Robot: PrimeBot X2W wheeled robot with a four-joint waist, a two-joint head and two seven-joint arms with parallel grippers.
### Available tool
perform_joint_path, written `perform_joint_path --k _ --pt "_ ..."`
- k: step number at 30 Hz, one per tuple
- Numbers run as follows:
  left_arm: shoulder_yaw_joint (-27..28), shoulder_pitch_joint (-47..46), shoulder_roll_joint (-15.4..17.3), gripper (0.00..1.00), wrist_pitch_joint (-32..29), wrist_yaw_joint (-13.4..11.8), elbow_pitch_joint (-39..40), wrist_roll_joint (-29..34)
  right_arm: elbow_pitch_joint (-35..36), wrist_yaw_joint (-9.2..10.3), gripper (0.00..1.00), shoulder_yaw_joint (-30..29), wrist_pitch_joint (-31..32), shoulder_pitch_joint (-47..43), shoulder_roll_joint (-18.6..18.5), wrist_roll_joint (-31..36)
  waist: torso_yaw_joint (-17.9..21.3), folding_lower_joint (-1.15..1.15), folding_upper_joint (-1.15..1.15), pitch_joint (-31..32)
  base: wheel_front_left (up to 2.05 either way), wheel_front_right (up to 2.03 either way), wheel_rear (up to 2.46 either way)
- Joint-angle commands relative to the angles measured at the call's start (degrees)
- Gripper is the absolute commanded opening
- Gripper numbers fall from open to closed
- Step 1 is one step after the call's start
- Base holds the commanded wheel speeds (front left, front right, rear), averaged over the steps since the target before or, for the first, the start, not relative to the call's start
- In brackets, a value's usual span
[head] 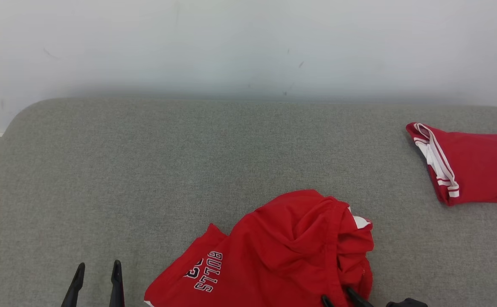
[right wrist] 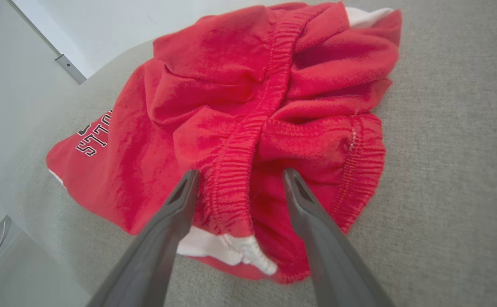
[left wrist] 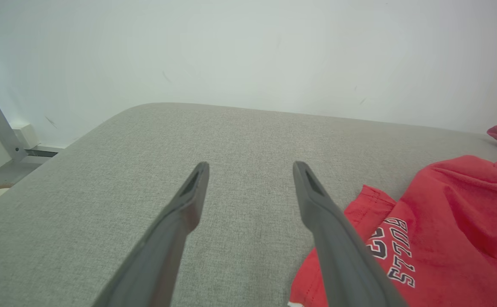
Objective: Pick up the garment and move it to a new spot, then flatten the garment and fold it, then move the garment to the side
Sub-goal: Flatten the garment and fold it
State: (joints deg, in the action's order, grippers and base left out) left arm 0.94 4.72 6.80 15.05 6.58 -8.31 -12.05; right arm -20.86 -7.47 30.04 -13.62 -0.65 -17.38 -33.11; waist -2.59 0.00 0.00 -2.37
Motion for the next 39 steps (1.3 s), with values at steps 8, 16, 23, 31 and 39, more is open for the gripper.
perform_joint_path --k 8,16,23,31,39 --pt "2.6 0.0 -2.1 1.00 0.2 0.9 -0.8 1.5 -2.8 -0.03 0.00 3.9 1.0 5.2 0.1 -2.8 -0.2 0.00 0.00 0.0 0.00 0.00 0.00" --pt "2.9 -0.9 -2.8 1.00 0.2 0.9 -1.3 1.3 1.0 -0.03 0.00 2.6 -0.6 11.5 -1.8 -6.9 -0.5 0.00 0.00 -0.4 0.00 0.00 0.00" --pt "0.9 -1.8 -3.1 1.00 0.2 0.8 -1.8 0.6 -7.5 -0.03 0.00 -1.3 1.2 18.9 -0.8 -8.3 -2.5 0.00 0.00 -0.6 0.00 0.00 0.00" --pt "0.2 -1.9 -3.3 1.00 0.2 0.9 -2.2 0.1 -17.5 -0.03 0.37 -1.9 0.5 22.7 2.1 -7.5 -4.5 0.00 0.00 -0.3 0.00 0.00 0.00" --pt "-1.2 0.4 -3.3 1.00 0.2 0.9 -2.9 -0.4 -15.8 -0.03 1.00 -1.3 -1.1 19.1 0.5 -8.1 -4.1 0.00 0.00 1.7 0.00 0.00 0.00"
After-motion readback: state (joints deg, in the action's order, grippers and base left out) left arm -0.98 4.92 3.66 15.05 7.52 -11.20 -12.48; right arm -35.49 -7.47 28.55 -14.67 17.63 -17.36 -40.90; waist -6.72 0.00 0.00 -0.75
